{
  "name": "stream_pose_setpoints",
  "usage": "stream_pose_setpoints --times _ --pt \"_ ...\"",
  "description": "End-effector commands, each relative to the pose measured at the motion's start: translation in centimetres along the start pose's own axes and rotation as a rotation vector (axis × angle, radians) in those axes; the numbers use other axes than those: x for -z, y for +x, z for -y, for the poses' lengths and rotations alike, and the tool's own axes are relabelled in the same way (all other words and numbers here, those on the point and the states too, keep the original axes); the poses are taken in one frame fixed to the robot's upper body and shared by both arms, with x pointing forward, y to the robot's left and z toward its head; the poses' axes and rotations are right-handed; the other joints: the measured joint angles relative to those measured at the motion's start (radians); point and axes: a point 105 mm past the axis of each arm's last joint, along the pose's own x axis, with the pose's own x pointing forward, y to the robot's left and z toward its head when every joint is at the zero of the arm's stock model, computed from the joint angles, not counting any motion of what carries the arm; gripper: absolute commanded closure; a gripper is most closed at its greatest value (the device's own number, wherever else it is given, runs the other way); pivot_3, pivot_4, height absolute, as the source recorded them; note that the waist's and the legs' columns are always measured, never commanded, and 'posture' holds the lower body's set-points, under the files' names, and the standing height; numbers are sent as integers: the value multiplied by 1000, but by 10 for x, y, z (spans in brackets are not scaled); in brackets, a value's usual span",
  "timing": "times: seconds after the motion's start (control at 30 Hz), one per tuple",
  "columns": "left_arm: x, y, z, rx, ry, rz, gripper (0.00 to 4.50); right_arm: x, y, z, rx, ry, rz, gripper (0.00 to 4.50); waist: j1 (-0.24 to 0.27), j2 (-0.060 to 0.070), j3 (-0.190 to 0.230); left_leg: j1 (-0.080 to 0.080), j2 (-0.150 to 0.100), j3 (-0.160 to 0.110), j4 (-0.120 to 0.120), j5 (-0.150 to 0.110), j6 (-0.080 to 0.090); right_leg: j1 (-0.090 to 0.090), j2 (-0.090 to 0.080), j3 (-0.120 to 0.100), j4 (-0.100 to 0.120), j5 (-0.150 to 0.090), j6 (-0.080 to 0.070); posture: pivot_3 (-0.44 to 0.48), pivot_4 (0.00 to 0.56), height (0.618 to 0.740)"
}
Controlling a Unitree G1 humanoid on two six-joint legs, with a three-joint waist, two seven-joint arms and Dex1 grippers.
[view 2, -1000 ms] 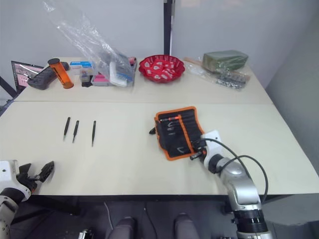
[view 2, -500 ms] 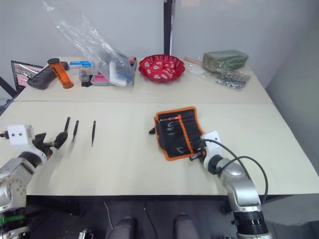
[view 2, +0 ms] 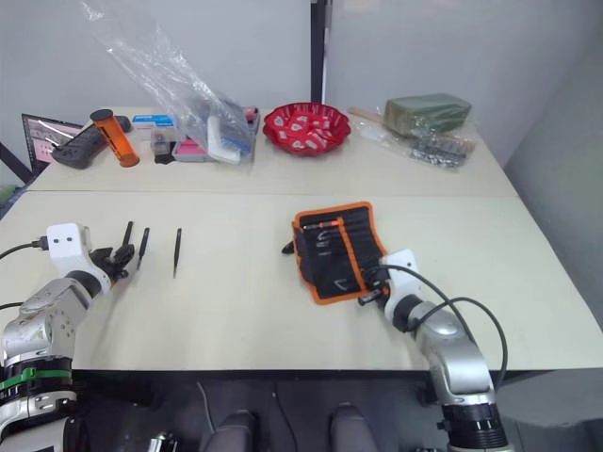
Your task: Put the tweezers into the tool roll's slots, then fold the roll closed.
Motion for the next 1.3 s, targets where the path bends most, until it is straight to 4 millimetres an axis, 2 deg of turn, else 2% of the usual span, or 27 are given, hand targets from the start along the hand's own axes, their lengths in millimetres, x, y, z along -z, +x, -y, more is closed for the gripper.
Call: stream_pose_setpoints --times 0.03,0.2,0.23,0.33,0.43,0.57,0.7,0.77,0.87,1.0,1.1,1.17,1.2,1.3 --pt "-10 7 0 -16 10 32 2151 12 -1 -4 -7 26 -46 4500 0 0 0 0 0 0 0 0 0 0 0 0 0 0 0 0 150 735" --pt "-7 21 -3 -55 20 -26 2151 13 -3 -1 8 22 -52 4500 5 0 0 0 0 0 0 1 -1 0 0 0 0 0 0 0 150 735" --pt "-7 22 -3 -61 20 -29 2651 13 -4 0 11 22 -53 4500 5 0 0 0 0 0 0 1 -2 0 0 0 0 0 0 0 150 735" --pt "-5 23 -8 -86 15 -48 3649 14 -5 0 16 23 -55 4500 7 0 0 0 0 0 -1 1 -2 0 0 0 0 0 0 0 150 735" --pt "-2 22 -13 -110 5 -55 4461 15 -6 -1 20 26 -56 4500 10 0 0 1 0 0 -1 1 -2 0 0 0 0 0 0 0 150 735" --pt "-8 21 -20 -132 4 -29 4461 16 -7 -2 23 27 -59 4500 9 0 0 2 0 0 -3 2 -3 0 0 0 0 0 0 0 150 735" --pt "-39 21 -16 -114 78 97 4461 16 -7 -1 24 26 -60 4500 9 0 0 2 0 0 -4 2 -4 0 0 0 0 0 0 0 150 735" --pt "-61 21 -2 -46 111 174 4461 16 -7 0 29 26 -61 4500 12 -1 0 2 0 0 -4 2 -4 0 0 0 0 0 0 0 150 735" --pt "-89 21 31 110 151 261 4461 16 -7 0 34 27 -60 4500 21 -1 1 1 0 0 -4 5 -8 0 0 0 0 0 0 0 150 735" --pt "-119 18 91 382 209 318 4461 16 -8 0 43 29 -57 4500 21 -2 1 0 0 0 -4 5 -9 0 0 0 -1 0 0 0 150 735" --pt "-139 8 145 597 238 341 4461 16 -11 -2 51 34 -52 4500 20 -2 1 0 0 0 -5 5 -9 0 0 0 -1 0 0 0 150 735" --pt "-144 0 171 703 297 345 4461 15 -12 -3 59 53 -45 4500 18 -2 1 0 0 0 -5 5 -9 0 0 0 -1 0 1 0 150 735" --pt "-144 -8 192 806 343 337 4461 15 -14 -3 64 53 -43 4500 15 -1 1 -1 0 0 -5 5 -9 0 0 0 -1 -1 1 0 150 735" --pt "-136 -31 237 1056 491 294 4461 11 -16 -3 78 47 -27 4500 14 -1 1 0 0 0 -7 5 -8 -1 0 0 -2 -1 1 0 150 735"
